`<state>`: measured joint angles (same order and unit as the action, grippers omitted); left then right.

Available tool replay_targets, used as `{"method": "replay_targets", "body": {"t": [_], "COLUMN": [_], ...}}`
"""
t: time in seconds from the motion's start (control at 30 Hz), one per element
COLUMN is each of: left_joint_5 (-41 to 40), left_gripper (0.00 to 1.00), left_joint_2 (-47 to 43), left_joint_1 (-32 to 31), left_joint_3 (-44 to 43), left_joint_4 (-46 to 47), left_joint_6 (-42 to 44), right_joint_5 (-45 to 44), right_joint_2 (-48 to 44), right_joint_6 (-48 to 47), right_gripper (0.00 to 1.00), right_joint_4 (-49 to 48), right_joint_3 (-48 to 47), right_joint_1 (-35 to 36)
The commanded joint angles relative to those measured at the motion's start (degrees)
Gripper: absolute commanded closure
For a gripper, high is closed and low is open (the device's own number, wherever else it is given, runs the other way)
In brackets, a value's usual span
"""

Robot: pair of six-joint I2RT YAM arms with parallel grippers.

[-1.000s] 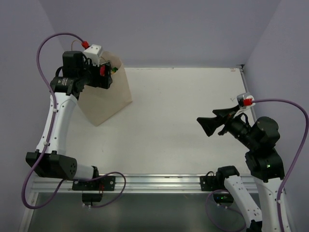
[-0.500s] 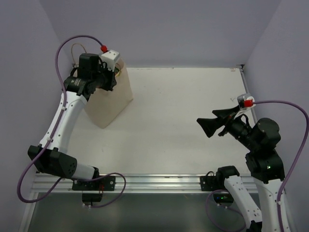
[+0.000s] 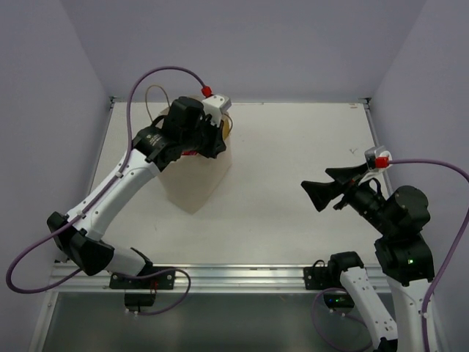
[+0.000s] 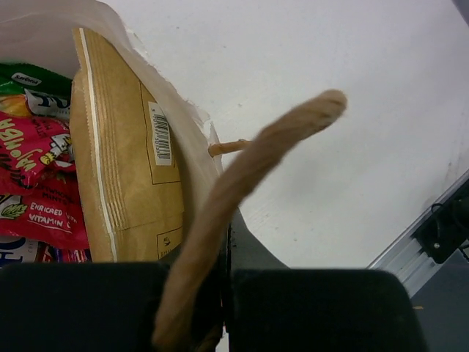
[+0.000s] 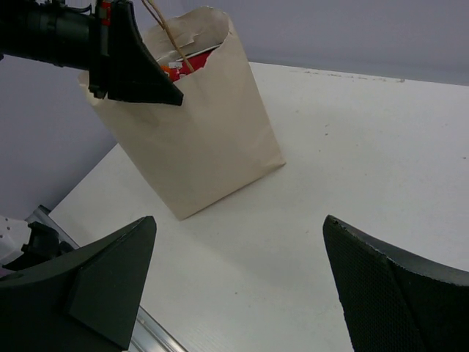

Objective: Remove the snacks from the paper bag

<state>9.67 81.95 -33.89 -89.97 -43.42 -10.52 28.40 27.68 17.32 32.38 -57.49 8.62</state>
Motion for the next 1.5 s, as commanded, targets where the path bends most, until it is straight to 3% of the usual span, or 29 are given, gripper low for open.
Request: {"method": "replay_targets", "body": {"t": [0.0, 0.23, 0.53, 0.93, 1.3, 1.47], "left_joint_5": [-1.8, -6.1, -6.4, -6.0, -18.3, -21.6], "left_gripper": [1.0, 0.99, 0.51, 0.13, 0.03, 0.04], "left_joint_2": [-1.3, 0.3, -1.4, -3.1, -8.6, -12.0], "left_joint_1": [-6.6, -12.3, -12.3, -12.3, -11.9, -5.0], "left_joint_3": [-0.1, -0.4, -0.9, -3.3, -11.3, -12.8], "left_joint_4": [5.6, 5.9, 5.6, 2.8, -9.1, -11.0], "left_joint_6": [-7.9, -9.4, -6.5, -5.8, -2.7, 1.8], "right_joint_5": [-1.3, -1.5, -1.9, -2.0, -2.1, -0.9], "right_joint_2": [-0.2, -0.2, -0.3, -0.4, -0.6, -0.9], "right_joint_6": [-0.1, -0.2, -0.1, -0.2, -0.6, -0.8], "right_gripper": [0.01, 0.01, 0.01, 0.01, 0.01, 0.01], "right_joint_4": [-0.7, -0.6, -1.1, -1.2, -0.7, -1.1], "right_joint_3": [0.1, 0.4, 1.1, 1.3, 0.9, 1.2], "right_joint_1": [0.2, 0.2, 0.3, 0.2, 0.2, 0.4]}}
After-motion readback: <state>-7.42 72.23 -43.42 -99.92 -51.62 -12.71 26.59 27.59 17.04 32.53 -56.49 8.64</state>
